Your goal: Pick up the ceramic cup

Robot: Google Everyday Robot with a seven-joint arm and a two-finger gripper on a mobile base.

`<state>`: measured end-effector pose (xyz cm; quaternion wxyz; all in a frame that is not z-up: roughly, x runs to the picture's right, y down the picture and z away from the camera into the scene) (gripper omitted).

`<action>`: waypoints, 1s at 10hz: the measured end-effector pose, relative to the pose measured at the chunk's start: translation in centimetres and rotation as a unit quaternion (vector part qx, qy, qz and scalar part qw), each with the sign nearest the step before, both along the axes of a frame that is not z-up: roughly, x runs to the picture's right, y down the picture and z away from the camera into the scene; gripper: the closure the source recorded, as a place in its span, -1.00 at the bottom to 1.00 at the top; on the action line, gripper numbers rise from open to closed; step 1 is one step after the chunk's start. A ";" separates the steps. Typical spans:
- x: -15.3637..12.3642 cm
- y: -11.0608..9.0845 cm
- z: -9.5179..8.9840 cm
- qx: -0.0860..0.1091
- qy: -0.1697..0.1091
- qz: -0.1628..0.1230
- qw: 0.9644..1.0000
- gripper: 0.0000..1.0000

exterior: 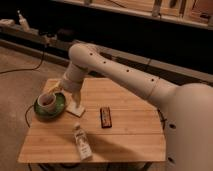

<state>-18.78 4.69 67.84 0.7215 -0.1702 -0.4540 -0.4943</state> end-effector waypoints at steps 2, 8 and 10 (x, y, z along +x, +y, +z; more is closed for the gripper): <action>-0.9 -1.7 1.9 0.027 0.025 0.004 0.999 -0.60; -1.6 -1.5 6.8 0.053 0.085 -0.037 0.994 -0.60; -2.1 -1.3 8.7 0.060 0.092 -0.050 0.993 -0.60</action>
